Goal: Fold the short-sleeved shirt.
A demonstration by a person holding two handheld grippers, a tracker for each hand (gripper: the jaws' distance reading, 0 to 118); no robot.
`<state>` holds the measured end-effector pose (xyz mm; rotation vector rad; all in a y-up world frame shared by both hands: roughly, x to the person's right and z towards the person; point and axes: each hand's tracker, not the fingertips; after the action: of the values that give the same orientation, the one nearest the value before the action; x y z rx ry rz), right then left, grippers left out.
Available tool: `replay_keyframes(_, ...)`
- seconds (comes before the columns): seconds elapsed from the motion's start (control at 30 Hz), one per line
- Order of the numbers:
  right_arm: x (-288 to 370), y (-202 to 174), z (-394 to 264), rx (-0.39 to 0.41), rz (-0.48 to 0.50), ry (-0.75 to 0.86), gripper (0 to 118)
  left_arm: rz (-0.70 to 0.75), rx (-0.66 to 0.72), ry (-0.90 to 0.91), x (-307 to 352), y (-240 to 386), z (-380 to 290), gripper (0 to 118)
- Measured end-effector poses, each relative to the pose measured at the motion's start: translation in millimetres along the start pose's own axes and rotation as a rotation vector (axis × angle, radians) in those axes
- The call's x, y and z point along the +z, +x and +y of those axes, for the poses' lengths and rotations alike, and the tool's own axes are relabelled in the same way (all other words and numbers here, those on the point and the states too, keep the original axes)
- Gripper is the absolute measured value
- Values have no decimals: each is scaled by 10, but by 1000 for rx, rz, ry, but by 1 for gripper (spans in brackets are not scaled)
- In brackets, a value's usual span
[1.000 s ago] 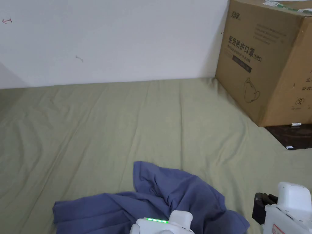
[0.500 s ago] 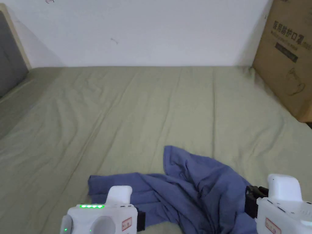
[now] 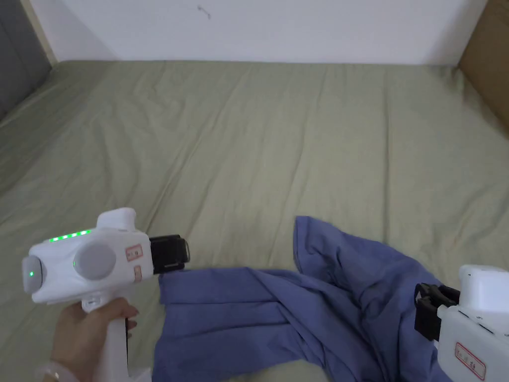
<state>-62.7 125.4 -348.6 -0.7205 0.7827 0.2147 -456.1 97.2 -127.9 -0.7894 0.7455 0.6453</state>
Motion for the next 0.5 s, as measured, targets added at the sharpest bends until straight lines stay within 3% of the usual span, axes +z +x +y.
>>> replay_keyframes(0.07,-61,-20,-16,4,3,-18,0,-1,14,-28,-178,-13,100,103)
replay_keyframes(0.2,-159,-29,-90,8,7,-56,0,32,-64,-190,-529,108,-30,69)
replay_keyframes(0.33,-213,12,-139,11,-3,-81,0,103,-158,-131,-566,308,-276,59)
replay_keyframes(0.37,-222,35,-145,6,-9,-87,0,122,-163,-130,-602,285,-281,48)
replay_keyframes(0.4,-228,57,-149,-1,-12,-89,0,114,-154,-135,-600,294,-273,24)
replay_keyframes(0.43,-233,81,-150,-15,-15,-89,0,146,-169,-125,-589,315,-271,10)
replay_keyframes(0.5,-226,126,-141,-37,-21,-87,0,155,-174,-117,-556,301,-271,6)
